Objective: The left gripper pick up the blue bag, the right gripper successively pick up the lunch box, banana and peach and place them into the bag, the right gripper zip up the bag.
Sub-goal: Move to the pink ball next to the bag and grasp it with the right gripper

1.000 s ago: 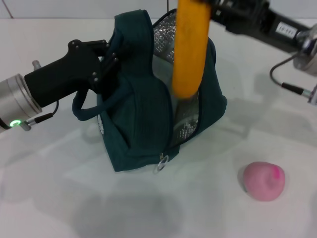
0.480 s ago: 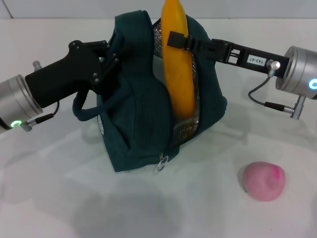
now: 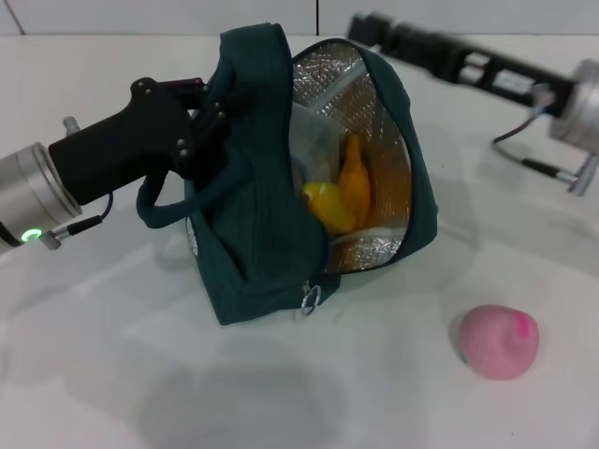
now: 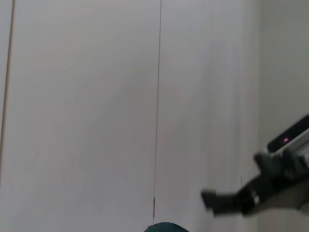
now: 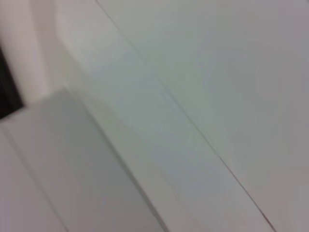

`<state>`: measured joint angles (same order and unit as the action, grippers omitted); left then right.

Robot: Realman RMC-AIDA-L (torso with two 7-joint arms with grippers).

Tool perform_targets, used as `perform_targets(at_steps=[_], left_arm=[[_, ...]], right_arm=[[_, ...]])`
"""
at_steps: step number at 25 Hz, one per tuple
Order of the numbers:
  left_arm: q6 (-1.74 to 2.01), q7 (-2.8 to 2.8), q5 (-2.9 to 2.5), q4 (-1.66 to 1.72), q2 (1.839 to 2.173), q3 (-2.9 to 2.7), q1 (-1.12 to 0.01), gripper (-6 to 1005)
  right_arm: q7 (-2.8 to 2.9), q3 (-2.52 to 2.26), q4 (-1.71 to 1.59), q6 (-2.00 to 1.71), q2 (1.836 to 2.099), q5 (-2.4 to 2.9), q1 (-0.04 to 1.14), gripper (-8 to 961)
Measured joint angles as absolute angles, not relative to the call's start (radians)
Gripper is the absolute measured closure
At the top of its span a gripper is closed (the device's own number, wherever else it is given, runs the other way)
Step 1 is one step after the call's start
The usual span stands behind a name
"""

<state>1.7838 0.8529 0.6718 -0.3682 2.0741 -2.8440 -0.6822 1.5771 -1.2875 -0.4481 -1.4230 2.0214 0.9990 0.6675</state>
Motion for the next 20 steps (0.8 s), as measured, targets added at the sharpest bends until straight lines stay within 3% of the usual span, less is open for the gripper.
perform_targets(at_steps=[6,12,14,18,20], left_arm=[[1.784,0.853,0.673,-0.368,2.073,-2.844,-0.670,930],[1.784,0.853,0.675,-0.368,2.067,-2.844,-0.651,930],[1.784,0.853,0.674,-0.368,2.066,-2.844,-0.644,930],[1.784,0.847,0.674,-0.369,2.067,-2.844,-0.644,930],[1.784,0.842,0.673,-0.369,2.069,-2.844,-0.645,930]], right_arm=[[1.378,-1.263,-0.620,-1.608,2.007,1.021,0.472,94],[1.265,-1.243,-0.725,-1.628,1.950,1.261,0.267,98],[1.208,-1.203,-0.715,-1.628,1.953,1.348,0.222,100],[0.984,-1.084,-0.672,-1.628,1.994,1.467,0.142,110],[0.891,-1.064,-0.617,-1.632,1.999,1.473,0.134,112]])
